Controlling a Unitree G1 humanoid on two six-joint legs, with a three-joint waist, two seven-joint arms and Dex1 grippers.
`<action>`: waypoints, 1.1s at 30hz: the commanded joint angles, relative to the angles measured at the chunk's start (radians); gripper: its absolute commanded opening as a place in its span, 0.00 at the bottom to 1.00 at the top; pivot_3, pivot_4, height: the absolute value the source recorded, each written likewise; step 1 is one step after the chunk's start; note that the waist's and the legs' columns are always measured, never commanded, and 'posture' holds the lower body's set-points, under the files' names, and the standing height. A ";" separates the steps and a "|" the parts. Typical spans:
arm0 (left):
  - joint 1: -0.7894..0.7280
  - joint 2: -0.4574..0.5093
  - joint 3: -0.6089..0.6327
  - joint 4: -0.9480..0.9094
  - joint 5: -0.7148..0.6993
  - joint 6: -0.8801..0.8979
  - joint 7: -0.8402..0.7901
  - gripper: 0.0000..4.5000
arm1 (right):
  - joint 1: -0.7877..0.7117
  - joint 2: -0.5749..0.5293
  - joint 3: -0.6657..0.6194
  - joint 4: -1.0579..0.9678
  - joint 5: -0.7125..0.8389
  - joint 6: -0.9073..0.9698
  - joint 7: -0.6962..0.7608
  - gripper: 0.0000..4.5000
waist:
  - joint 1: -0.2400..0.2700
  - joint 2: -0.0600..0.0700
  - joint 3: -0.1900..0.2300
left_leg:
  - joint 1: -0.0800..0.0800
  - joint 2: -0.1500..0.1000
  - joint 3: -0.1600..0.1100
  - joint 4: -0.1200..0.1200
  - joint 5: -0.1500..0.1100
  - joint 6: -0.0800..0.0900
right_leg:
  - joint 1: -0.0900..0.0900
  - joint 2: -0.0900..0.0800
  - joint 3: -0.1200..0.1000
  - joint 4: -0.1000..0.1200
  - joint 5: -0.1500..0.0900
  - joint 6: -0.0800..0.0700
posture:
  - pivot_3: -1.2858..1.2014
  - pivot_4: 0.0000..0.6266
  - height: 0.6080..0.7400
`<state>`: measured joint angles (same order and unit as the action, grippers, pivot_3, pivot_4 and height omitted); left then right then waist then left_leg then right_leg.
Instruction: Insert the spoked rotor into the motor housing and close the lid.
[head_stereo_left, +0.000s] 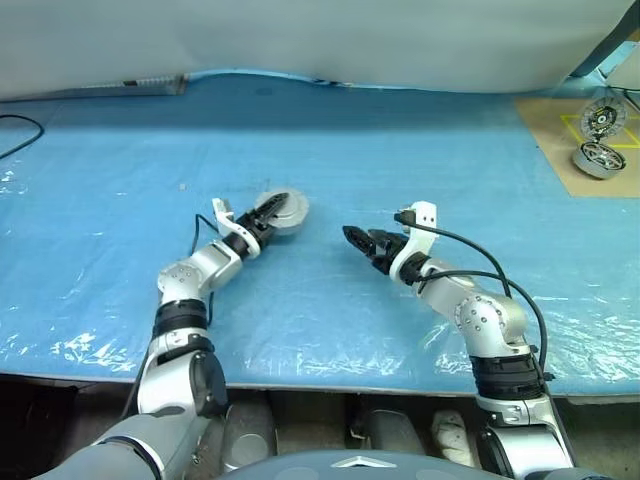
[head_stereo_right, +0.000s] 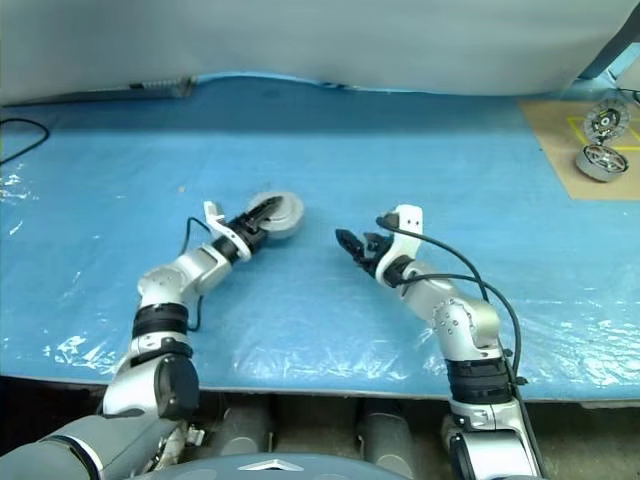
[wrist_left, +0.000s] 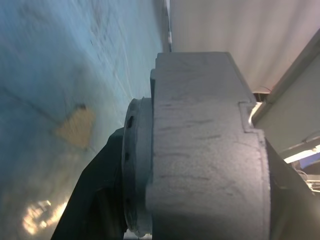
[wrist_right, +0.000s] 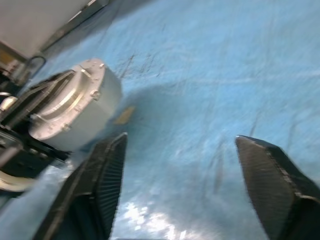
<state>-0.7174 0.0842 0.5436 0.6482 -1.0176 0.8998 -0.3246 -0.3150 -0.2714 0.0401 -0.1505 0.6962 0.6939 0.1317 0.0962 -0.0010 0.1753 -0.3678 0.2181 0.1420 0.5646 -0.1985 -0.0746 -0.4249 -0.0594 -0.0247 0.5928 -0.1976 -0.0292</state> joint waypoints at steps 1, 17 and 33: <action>-0.143 0.025 -0.045 0.124 0.082 -0.105 -0.096 0.53 | 0.026 -0.036 0.099 -0.018 -0.219 -0.200 0.070 1.00 | 0.006 0.000 0.000 | -0.001 0.000 0.000 0.001 0.000 0.000 | 0.000 -0.001 0.000 0.000 0.000 0.000 | 0.52 0.24 1.00; -0.405 0.038 -0.026 0.621 0.355 -0.470 -0.036 0.69 | 0.121 0.018 0.168 0.116 -0.663 -0.586 0.035 1.00 | -0.003 -0.004 0.002 | -0.003 -0.013 -0.002 0.002 0.000 0.001 | 0.000 -0.013 0.000 -0.001 0.003 0.004 | 0.52 0.24 1.00; 0.184 0.224 -0.374 -0.234 0.520 -0.194 -0.239 0.99 | 0.130 0.059 0.108 0.059 -0.561 -0.472 0.194 1.00 | -0.029 -0.002 0.000 | 0.013 -0.010 0.005 0.003 0.001 0.004 | 0.007 -0.014 0.003 0.014 -0.005 -0.009 | 0.52 0.24 1.00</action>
<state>-0.6090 0.2905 0.2424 0.4980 -0.5622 0.7175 -0.5475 -0.1909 -0.2199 0.1661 -0.0309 0.0923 0.2260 0.2991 0.0669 -0.0033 0.1750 -0.3547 0.2084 0.1470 0.5669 -0.1974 -0.0707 -0.4179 -0.0733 -0.0219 0.6066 -0.2031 -0.0386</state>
